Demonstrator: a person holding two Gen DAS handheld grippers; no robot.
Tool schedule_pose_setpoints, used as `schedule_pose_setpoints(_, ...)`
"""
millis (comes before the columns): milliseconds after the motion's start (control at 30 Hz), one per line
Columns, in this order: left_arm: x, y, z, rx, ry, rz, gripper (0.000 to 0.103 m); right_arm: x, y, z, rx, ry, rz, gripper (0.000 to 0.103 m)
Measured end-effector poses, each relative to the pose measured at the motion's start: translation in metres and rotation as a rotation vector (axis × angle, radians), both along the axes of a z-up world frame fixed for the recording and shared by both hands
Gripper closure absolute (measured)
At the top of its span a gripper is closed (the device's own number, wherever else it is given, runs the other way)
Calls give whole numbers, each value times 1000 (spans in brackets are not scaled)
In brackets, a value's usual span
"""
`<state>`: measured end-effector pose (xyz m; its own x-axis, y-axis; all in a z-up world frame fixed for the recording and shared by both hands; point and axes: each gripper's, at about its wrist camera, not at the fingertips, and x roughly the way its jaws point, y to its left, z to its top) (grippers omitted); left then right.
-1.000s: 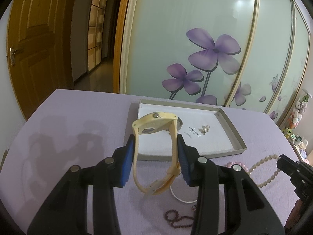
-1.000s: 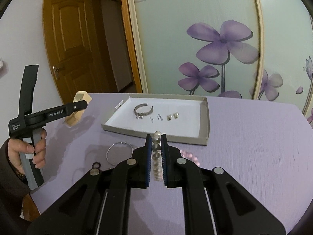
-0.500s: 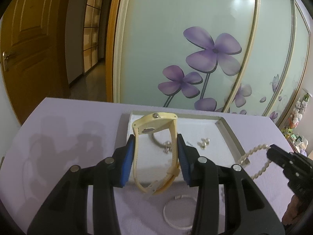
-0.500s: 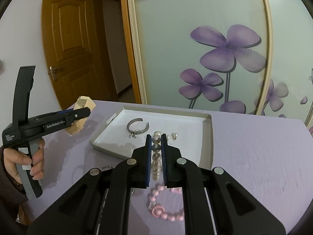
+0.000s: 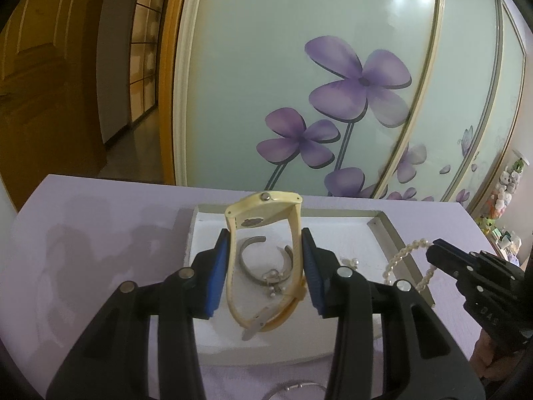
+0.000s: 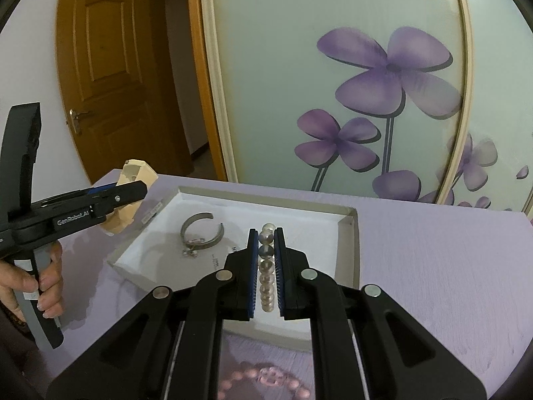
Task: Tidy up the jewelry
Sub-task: 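Lower the watch into the tray and open left while right releases the pearl bracelet there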
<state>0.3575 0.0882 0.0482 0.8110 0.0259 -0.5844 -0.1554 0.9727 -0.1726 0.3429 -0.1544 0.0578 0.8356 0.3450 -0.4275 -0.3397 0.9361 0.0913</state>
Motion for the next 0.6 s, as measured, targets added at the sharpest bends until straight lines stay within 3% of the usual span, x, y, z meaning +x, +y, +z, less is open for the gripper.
schedule_pose_setpoints(600,20,-9,-21,10,27,-24,61,17,1,-17,0,27,-6,93)
